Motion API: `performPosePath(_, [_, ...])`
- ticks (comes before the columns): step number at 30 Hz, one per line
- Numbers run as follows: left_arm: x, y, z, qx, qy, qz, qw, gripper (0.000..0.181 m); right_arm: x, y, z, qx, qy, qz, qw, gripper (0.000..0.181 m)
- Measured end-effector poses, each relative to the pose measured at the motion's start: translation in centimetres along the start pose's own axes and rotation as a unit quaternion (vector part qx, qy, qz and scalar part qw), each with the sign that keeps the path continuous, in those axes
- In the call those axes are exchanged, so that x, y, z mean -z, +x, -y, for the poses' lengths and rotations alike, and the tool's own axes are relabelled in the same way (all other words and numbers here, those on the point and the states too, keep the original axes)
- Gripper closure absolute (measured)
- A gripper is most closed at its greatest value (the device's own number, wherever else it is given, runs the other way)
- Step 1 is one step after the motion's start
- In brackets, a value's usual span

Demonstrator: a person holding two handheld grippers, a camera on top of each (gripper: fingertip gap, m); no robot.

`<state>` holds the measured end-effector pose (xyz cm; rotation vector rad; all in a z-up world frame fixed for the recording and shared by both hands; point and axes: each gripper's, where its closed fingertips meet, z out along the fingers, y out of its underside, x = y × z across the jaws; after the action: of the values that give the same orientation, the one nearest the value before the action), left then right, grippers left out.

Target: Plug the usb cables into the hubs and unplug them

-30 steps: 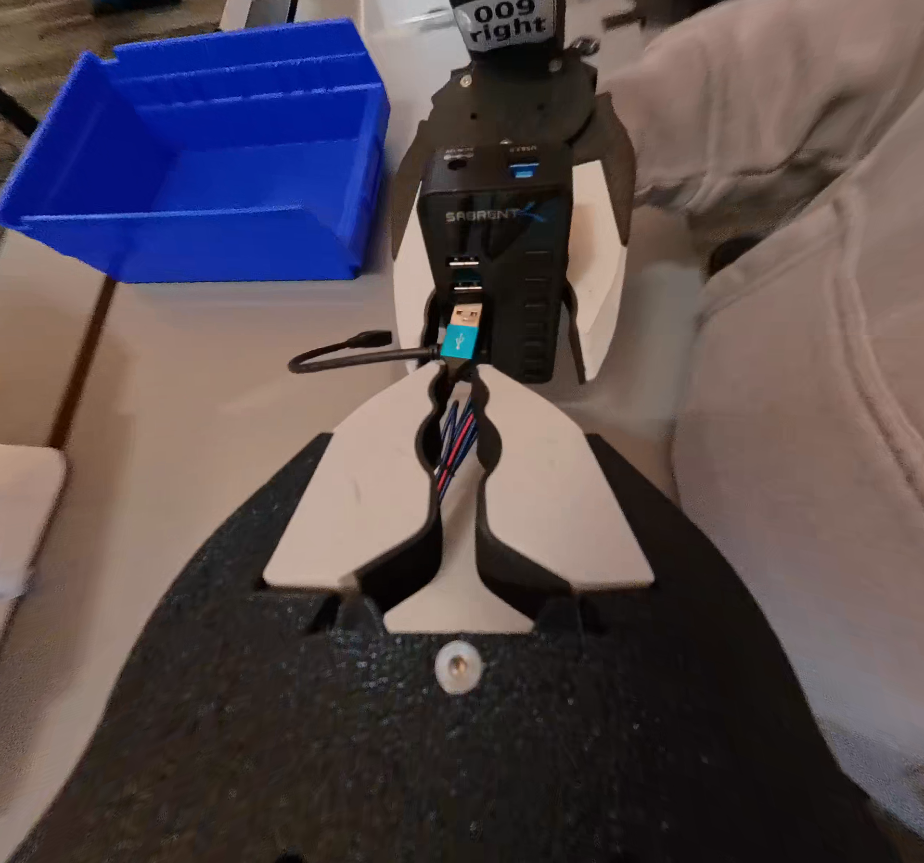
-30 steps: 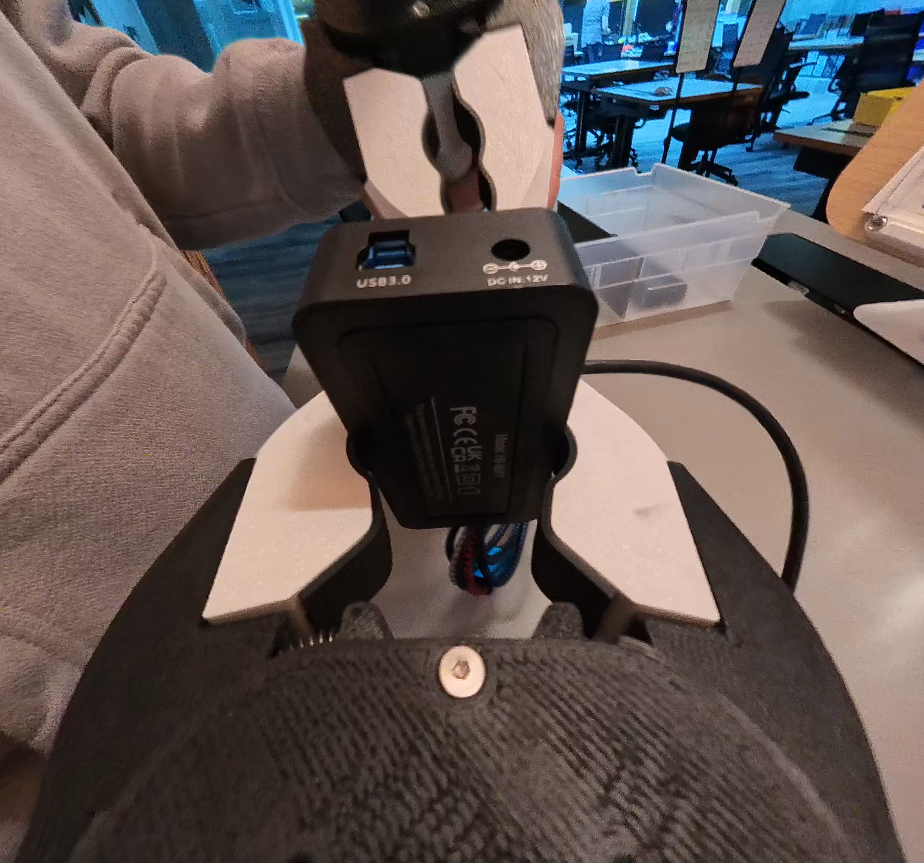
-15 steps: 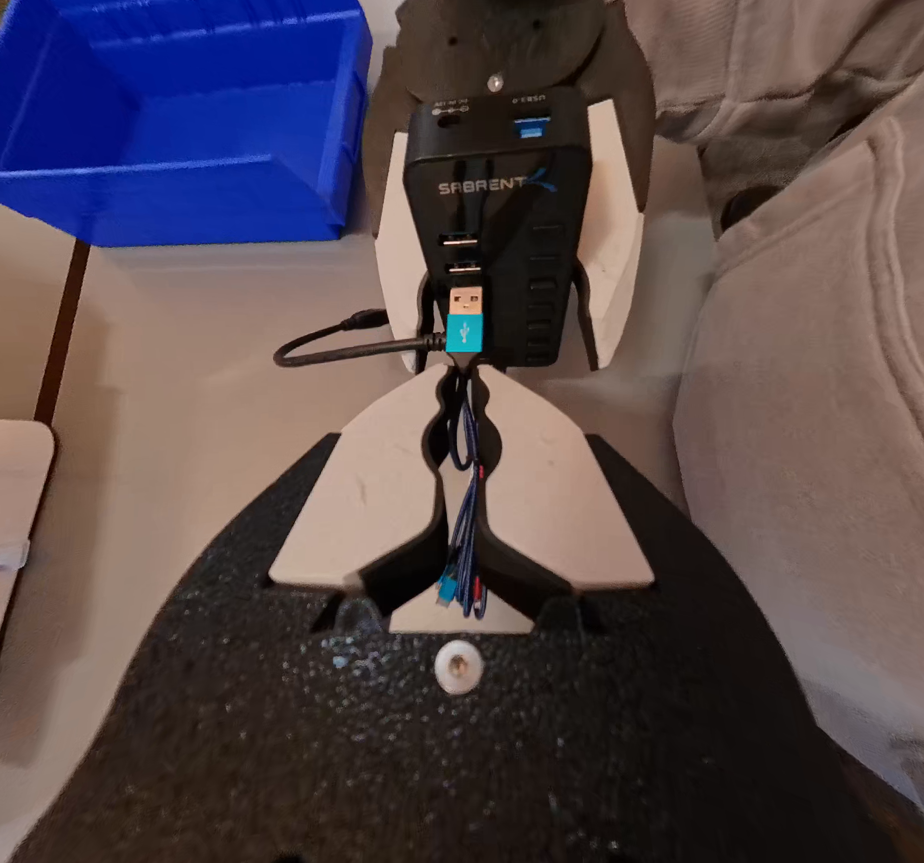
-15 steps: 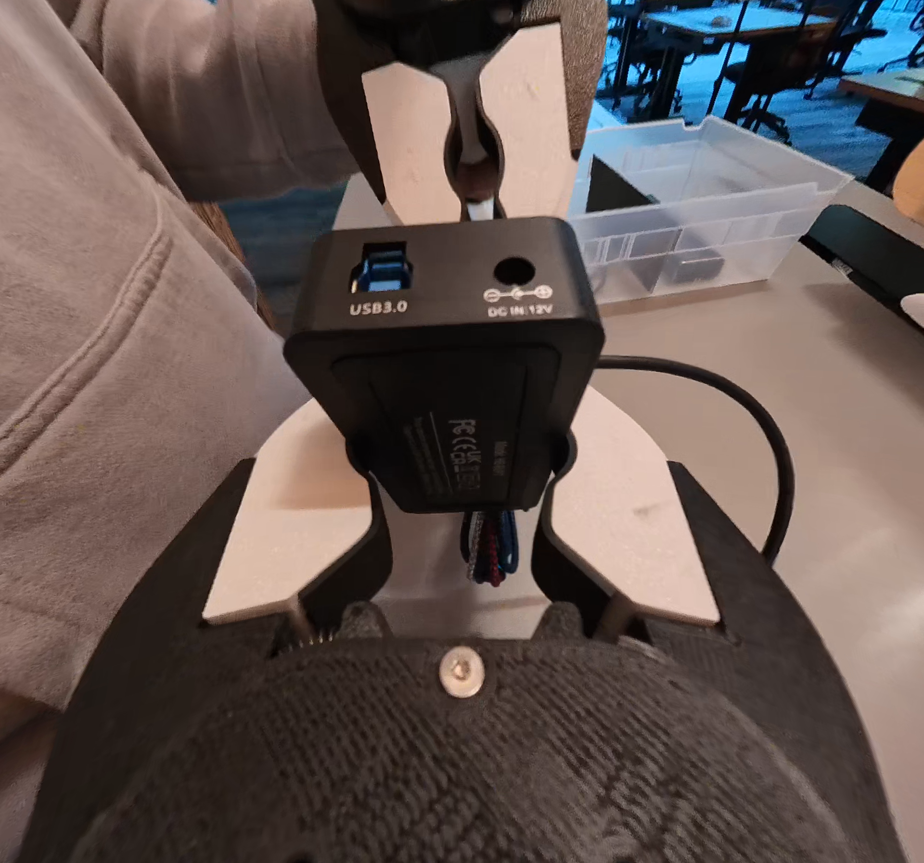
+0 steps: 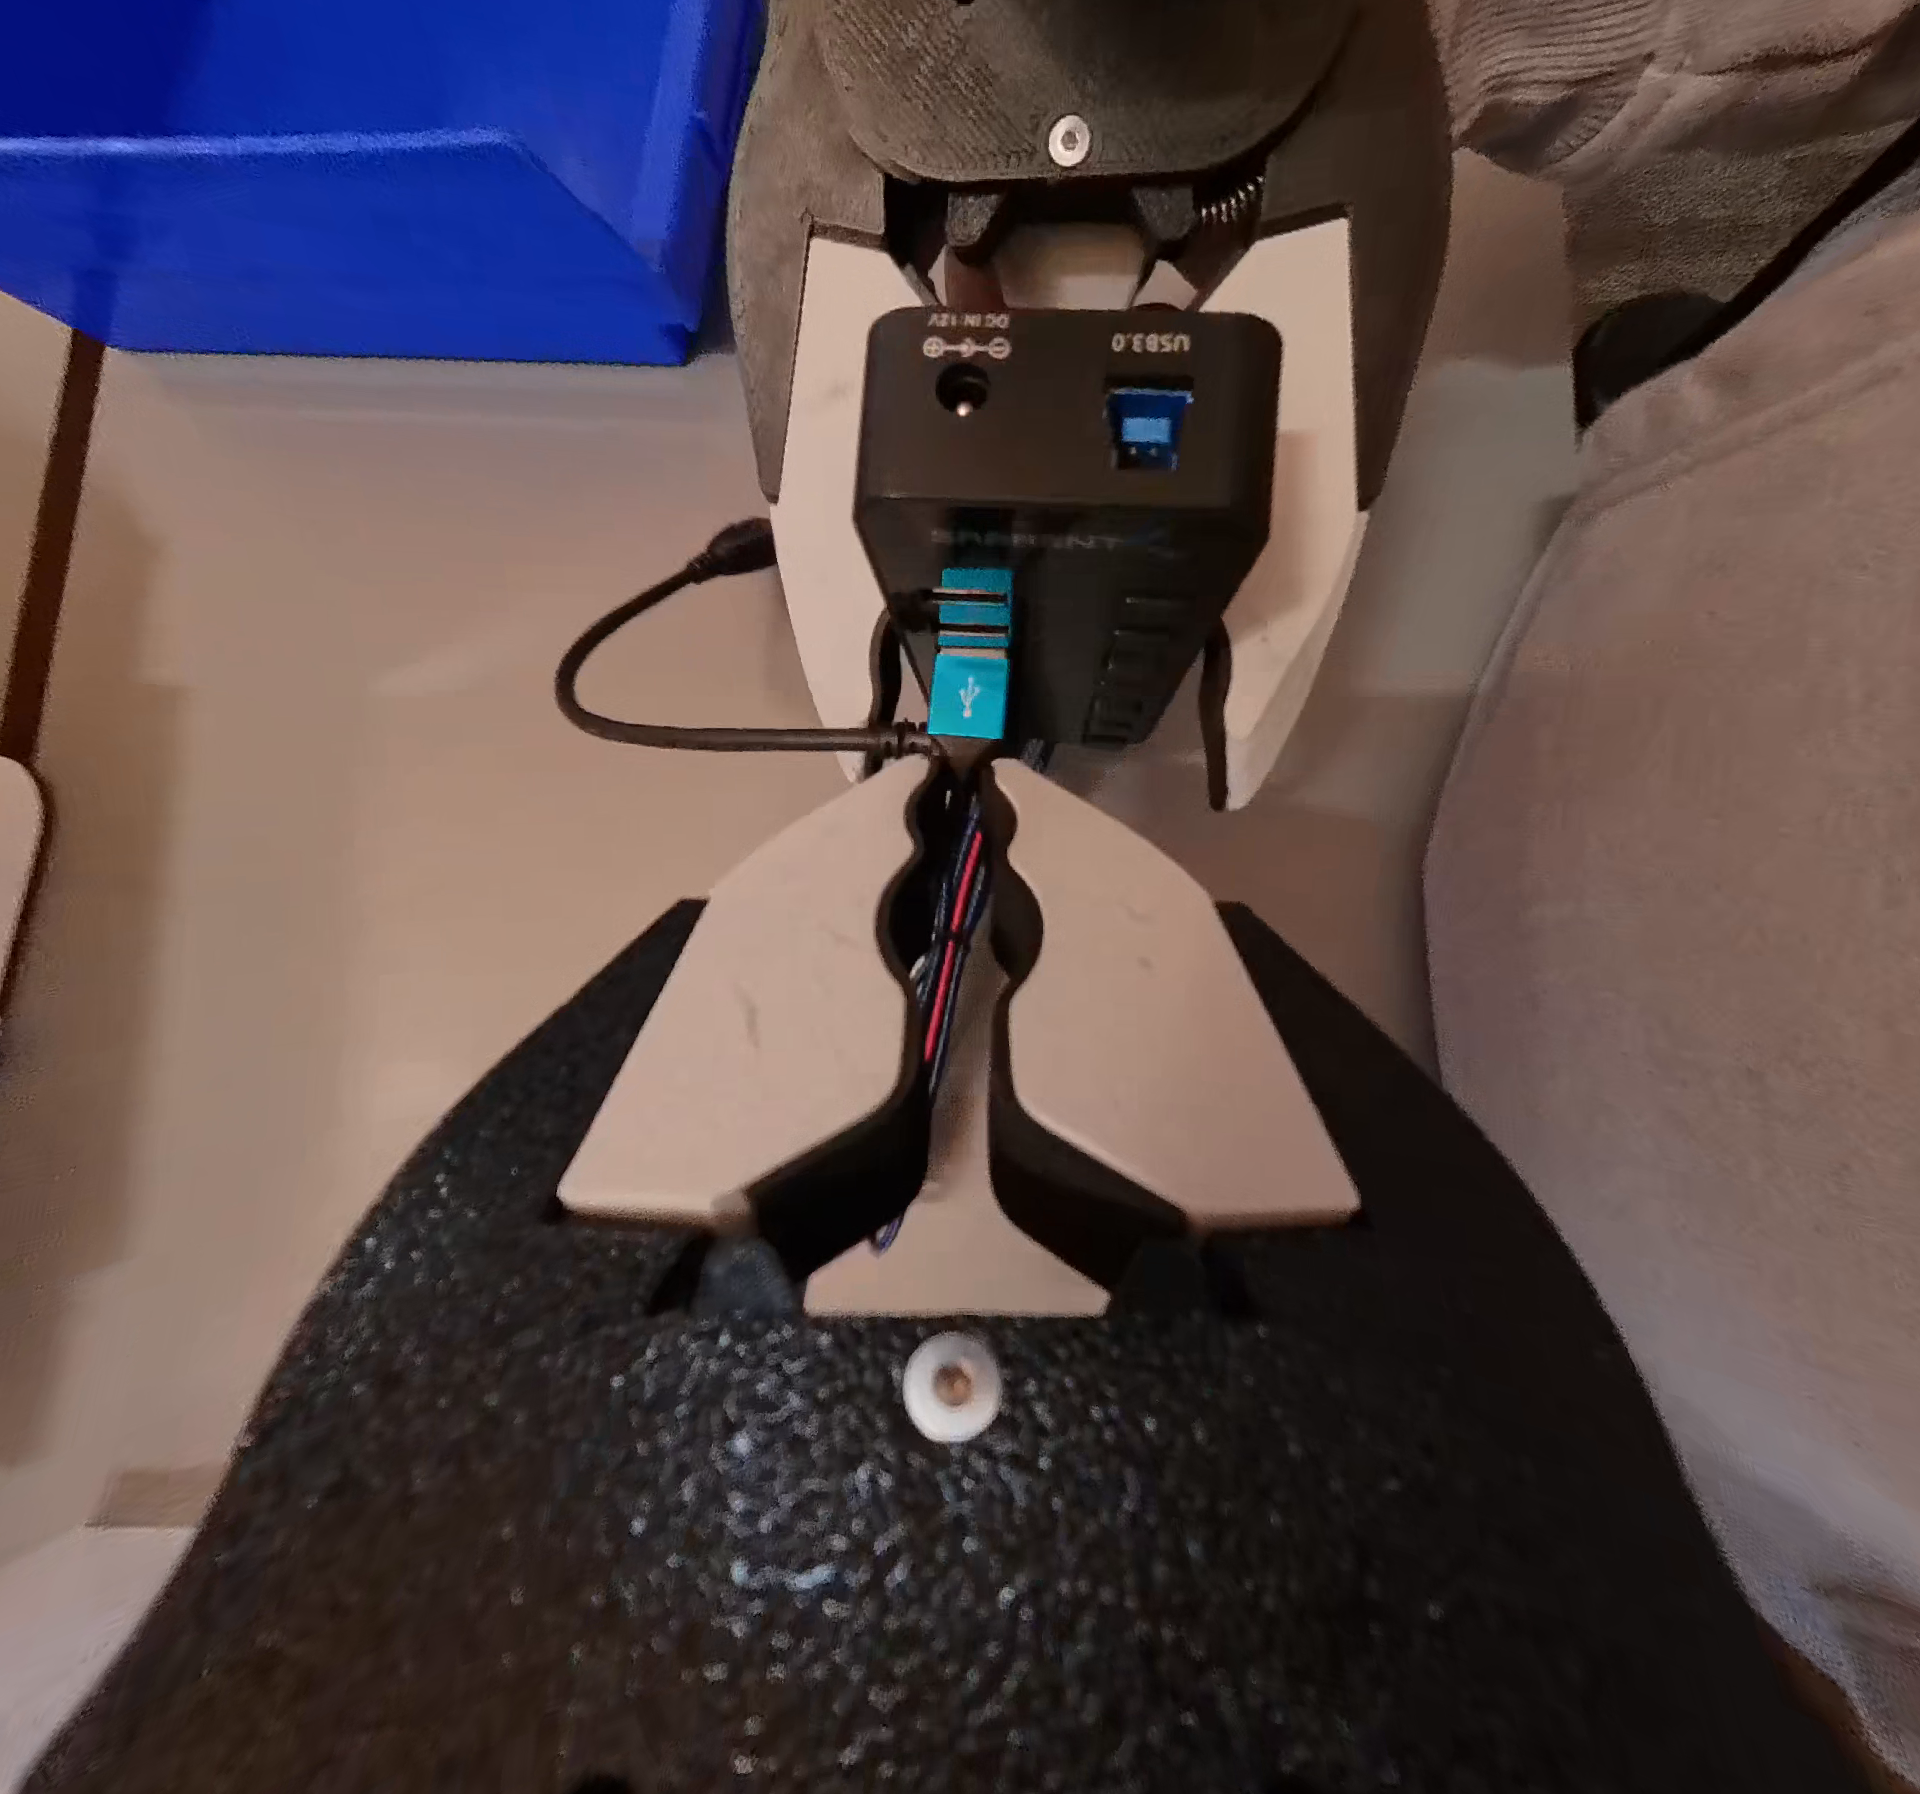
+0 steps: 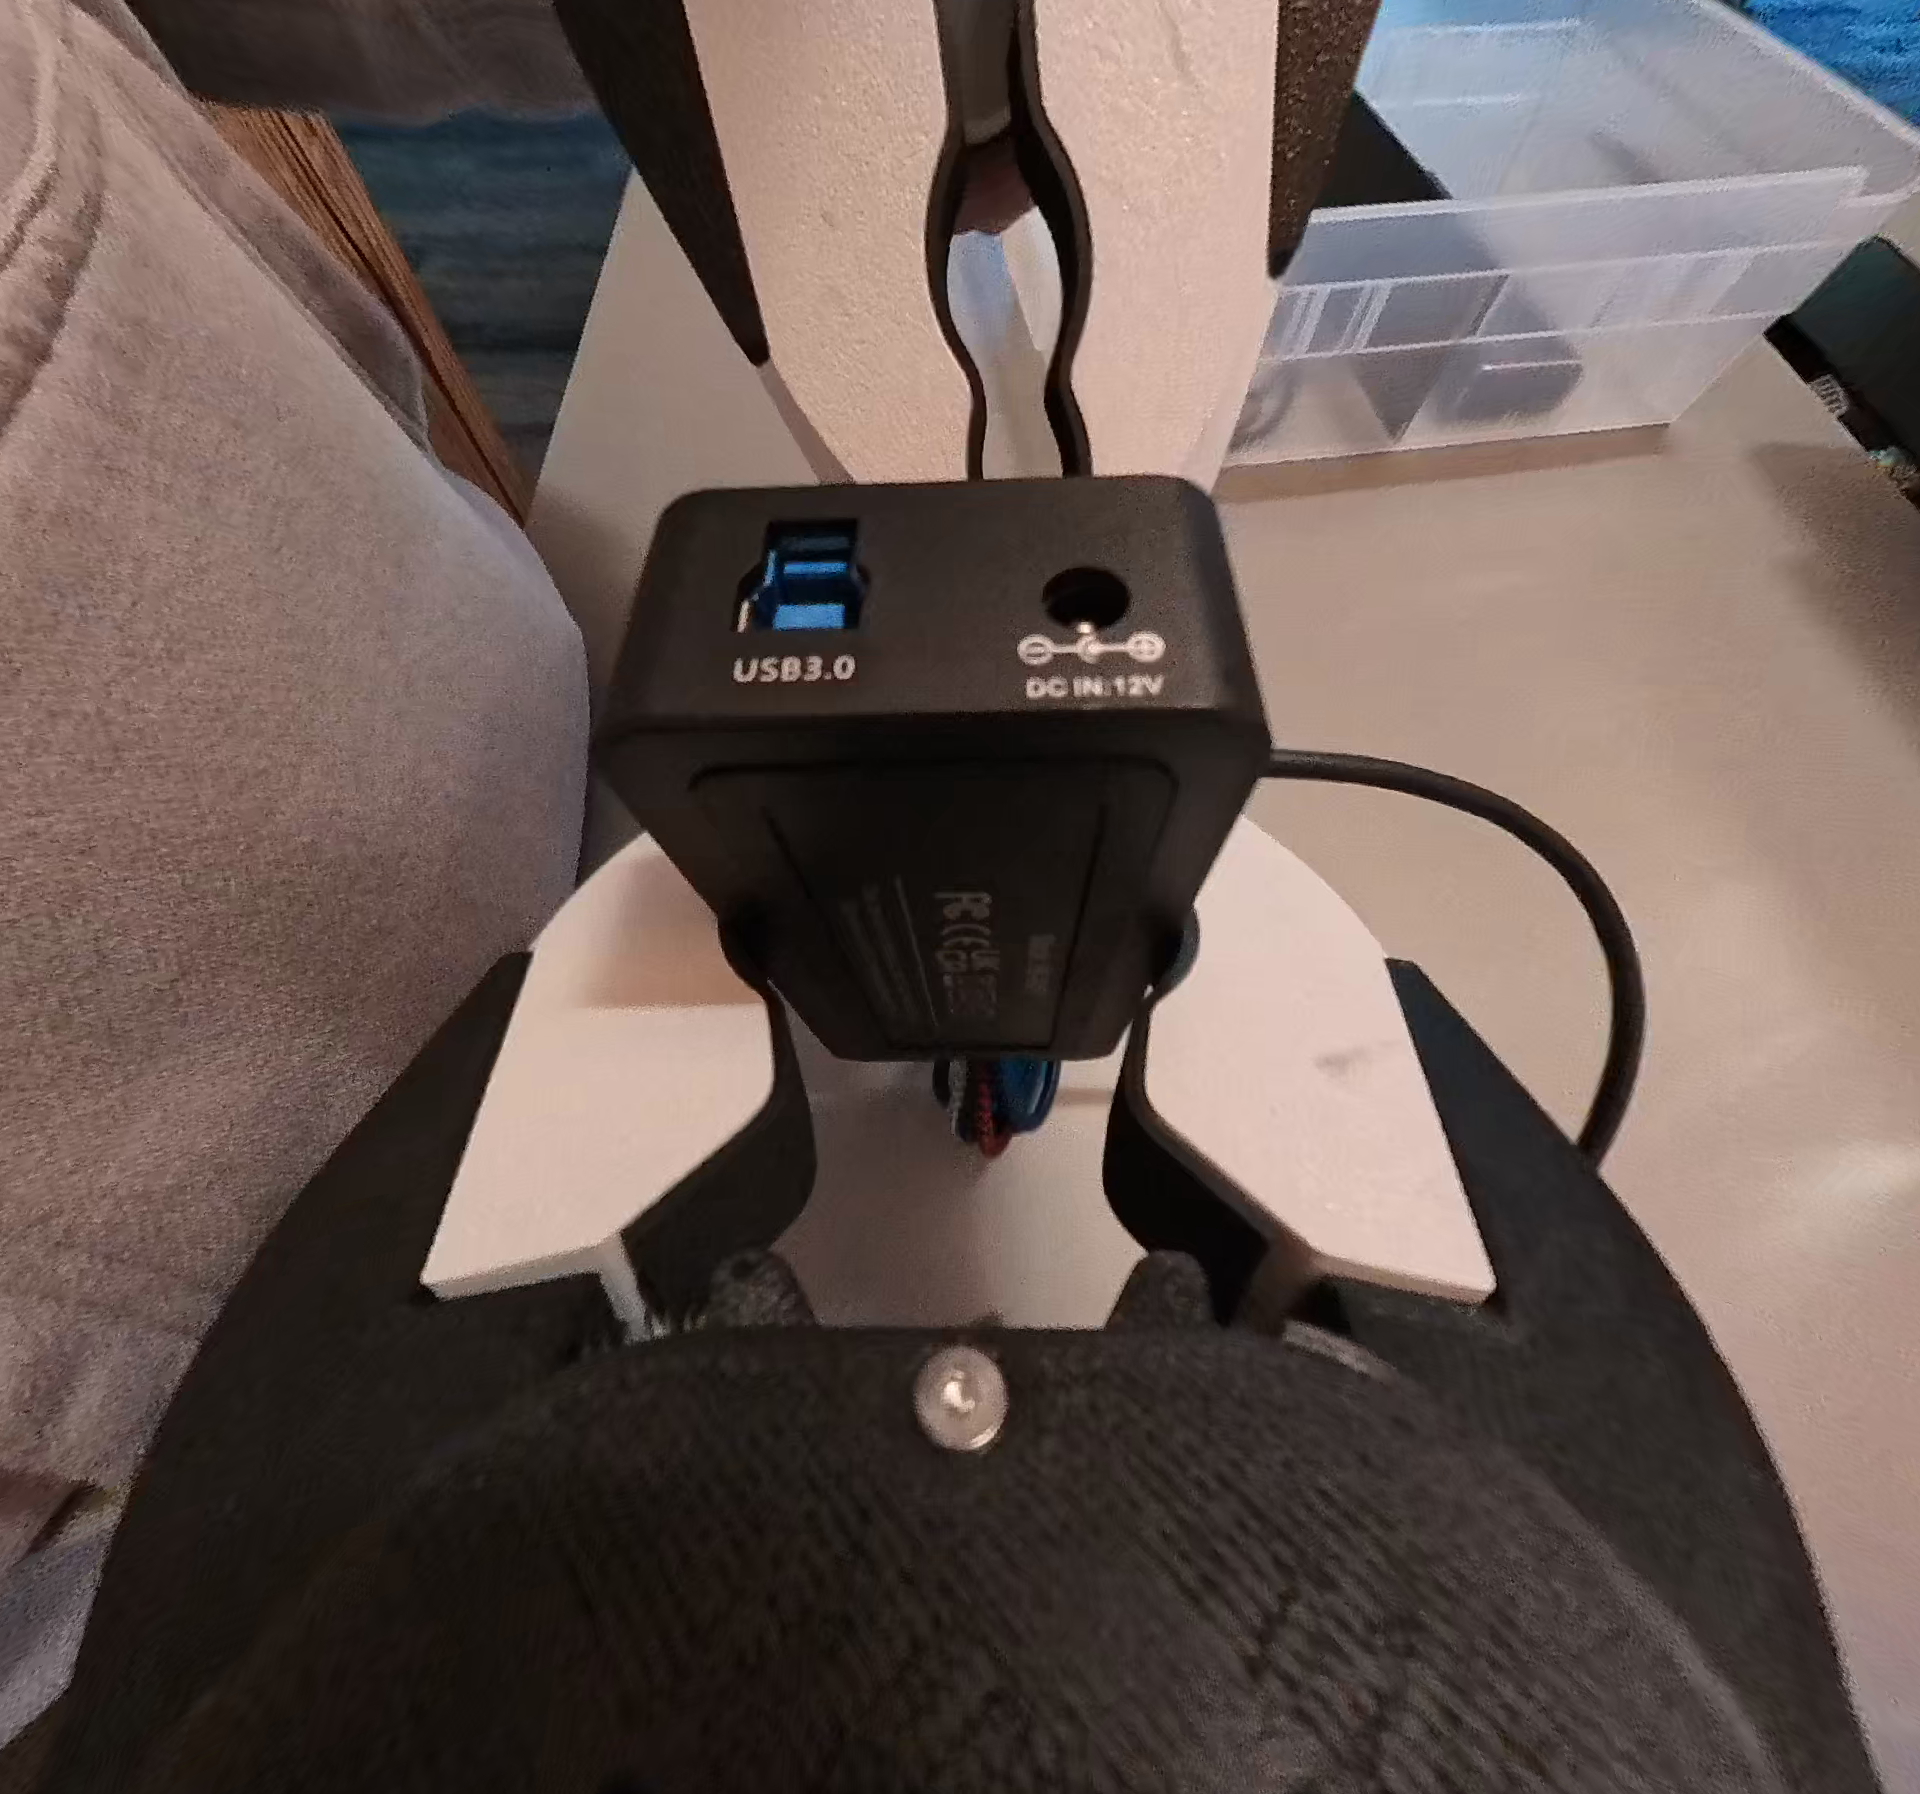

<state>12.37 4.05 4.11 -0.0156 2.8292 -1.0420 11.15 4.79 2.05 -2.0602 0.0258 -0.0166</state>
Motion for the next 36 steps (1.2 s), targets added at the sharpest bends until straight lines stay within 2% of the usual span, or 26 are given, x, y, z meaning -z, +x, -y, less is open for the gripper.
performPosePath(2, [0.5, -0.3, 0.2, 0.018, 0.023, 0.011, 1.0, 0.17, -0.2, 0.0, 0.1, 0.004, 0.003, -0.008, 1.0, 0.11])
performPosePath(4, [2.6, -2.0, 1.3, 0.058, 0.081, 0.055, 0.993, 0.146, 0.3, 0.5, 0.7, -0.001, 0.02, -0.024, 1.0, 0.11])
performPosePath(6, [5.7, -3.9, 2.2, 0.101, 0.155, 0.105, 0.977, 0.136, 2.1, 1.8, 1.7, -0.018, 0.046, -0.055, 0.997, 0.11])
performPosePath(9, [9.2, -5.4, 1.6, 0.142, 0.225, 0.157, 0.951, 0.135, 6.6, 4.4, 4.4, -0.05, 0.113, -0.105, 0.987, 0.11])
performPosePath(11, [9.2, -5.1, -0.2, 0.158, 0.214, 0.155, 0.951, 0.135, 10.5, 6.4, 6.5, -0.067, 0.15, -0.143, 0.976, 0.11])
performPosePath(14, [7.7, -3.7, -2.7, 0.17, 0.173, 0.134, 0.961, 0.13, 17.2, 10.3, 8.8, -0.087, 0.187, -0.237, 0.949, 0.11])
performPosePath(16, [6.6, -2.6, -3.5, 0.174, 0.165, 0.12, 0.963, 0.13, 21.5, 13.6, 8.4, -0.137, 0.179, -0.323, 0.919, 0.11])
performPosePath(19, [5.4, -1.8, -4.2, 0.185, 0.161, 0.109, 0.963, 0.131, 25.5, 17.8, 5.2, -0.209, 0.157, -0.396, 0.88, 0.11])
performPosePath(22, [4.7, -1.6, -4.3, 0.201, 0.168, 0.101, 0.96, 0.132, 26.5, 20.9, 1.0, -0.295, 0.18, -0.406, 0.846, 0.11])
performPosePath(24, [4.4, -1.7, -4.4, 0.21, 0.171, 0.102, 0.957, 0.132, 26.2, 21.9, -0.5, -0.34, 0.235, -0.377, 0.829, 0.11])
performPosePath(26, [4.2, -1.6, -4.5, 0.218, 0.173, 0.097, 0.956, 0.133, 26.0, 22.7, -1.7, -0.391, 0.297, -0.354, 0.796, 0.111])
performPosePath(29, [3.9, -1.5, -4.9, 0.223, 0.17, 0.097, 0.955, 0.135, 24.8, 23.4, -3.8, -0.443, 0.321, -0.321, 0.773, 0.111])
performPosePath(31, [3.7, -1.4, -5.3, 0.226, 0.16, 0.095, 0.956, 0.135, 23.6, 23.7, -5.2, -0.46, 0.314, -0.3, 0.774, 0.111])
performPosePath(33, [3.5, -1.3, -5.6, 0.227, 0.154, 0.092, 0.957, 0.135, 23.2, 24.3, -7.1, -0.482, 0.296, -0.321, 0.76, 0.111])
performPosePath(34, [3.4, -1.2, -5.7, 0.226, 0.151, 0.092, 0.958, 0.136, 22.8, 24.3, -7.8, -0.487, 0.283, -0.319, 0.762, 0.111])
performPosePath(36, [3.2, -1.2, -5.9, 0.224, 0.143, 0.092, 0.959, 0.136, 21.9, 24.4, -10.1, -0.499, 0.215, -0.336, 0.769, 0.11])
